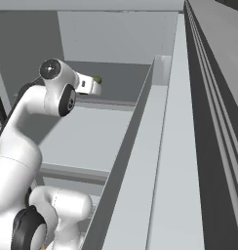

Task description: Place the cold items (cucumber and squash) from the fridge in one tupperware on the dining counter. Place the warm items (kebab skewer and hot dog) in the stove area in another tupperware.

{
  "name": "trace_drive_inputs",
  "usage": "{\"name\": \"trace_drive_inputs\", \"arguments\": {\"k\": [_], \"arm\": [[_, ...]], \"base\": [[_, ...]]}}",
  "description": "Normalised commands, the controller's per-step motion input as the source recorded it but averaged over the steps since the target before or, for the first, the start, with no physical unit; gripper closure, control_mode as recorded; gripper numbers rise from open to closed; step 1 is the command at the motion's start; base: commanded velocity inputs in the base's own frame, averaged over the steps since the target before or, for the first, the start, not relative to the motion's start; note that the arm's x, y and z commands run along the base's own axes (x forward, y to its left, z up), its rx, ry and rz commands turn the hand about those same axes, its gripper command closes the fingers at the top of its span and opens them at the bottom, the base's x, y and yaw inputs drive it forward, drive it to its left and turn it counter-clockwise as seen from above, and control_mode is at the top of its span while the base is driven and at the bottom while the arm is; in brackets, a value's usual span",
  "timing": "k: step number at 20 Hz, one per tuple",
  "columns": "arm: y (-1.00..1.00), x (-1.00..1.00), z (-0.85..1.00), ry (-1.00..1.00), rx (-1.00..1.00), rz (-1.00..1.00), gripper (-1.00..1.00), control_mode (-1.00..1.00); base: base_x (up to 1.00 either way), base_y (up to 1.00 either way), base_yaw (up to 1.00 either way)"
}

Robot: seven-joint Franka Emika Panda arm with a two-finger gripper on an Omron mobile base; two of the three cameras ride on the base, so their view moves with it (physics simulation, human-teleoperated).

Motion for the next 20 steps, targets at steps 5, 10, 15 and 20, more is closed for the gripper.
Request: {"name": "trace_drive_inputs", "arguments": {"k": [5, 10, 15, 20], "arm": [[0.0, 0.21, 0.0, 0.0, 0.0, 0.0, -1.0, -1.0], [0.0, 0.26, -0.03, 0.0, 0.0, 0.0, -1.0, -1.0], [0.0, 0.23, -0.1, 0.0, 0.0, 0.0, 1.0, -1.0], [0.0, 0.11, -0.2, 0.0, 0.0, 0.0, 1.0, -1.0]], "base": [[0.0, 0.0, 0.0], [0.0, 0.0, 0.0], [0.0, 0.0, 0.0], [0.0, 0.0, 0.0]]}}
